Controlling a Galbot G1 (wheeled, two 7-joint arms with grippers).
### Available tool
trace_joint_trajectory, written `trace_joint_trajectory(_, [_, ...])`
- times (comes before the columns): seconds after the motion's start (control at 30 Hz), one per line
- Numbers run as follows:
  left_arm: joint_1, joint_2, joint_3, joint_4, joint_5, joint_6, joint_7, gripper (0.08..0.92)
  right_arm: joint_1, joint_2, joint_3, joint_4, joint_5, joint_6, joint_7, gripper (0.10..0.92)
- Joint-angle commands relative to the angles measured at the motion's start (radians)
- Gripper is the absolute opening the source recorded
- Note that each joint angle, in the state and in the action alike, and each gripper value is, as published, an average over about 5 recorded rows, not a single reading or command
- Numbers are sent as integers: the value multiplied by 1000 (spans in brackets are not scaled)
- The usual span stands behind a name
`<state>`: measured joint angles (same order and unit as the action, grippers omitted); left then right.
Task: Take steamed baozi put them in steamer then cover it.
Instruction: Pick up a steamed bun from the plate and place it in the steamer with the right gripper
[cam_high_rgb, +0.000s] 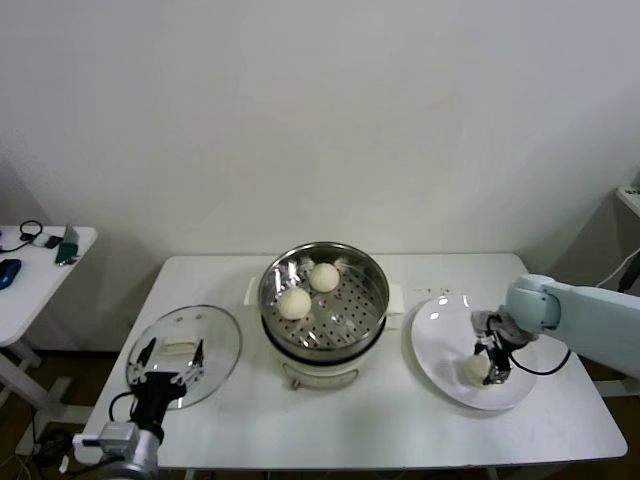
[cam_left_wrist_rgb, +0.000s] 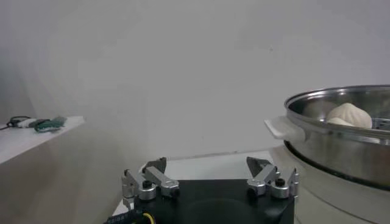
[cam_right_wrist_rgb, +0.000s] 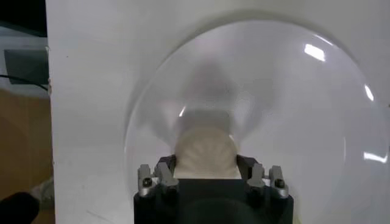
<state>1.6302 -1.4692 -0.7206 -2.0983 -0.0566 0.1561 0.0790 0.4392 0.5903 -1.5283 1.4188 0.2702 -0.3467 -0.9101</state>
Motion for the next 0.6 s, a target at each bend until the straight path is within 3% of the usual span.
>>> trace_joint_trajectory(0.03, [0,-3,3,-2,9,2,1,823,353,51,-208,7,81,111,-80,673])
trace_joint_trajectory(0.27, [1,-11,13,-13,29,5,2,823,722,209,-271,66,137,325,-159,672])
trace_joint_trajectory(0.43, [0,-12,13,-23,35,11,4,823,793,310,-137,173,32,478,-147,666])
trace_joint_trajectory(0.6, [0,-15,10,-29,36,15,4,823,780,402,-34,330,-87,526,-75,667])
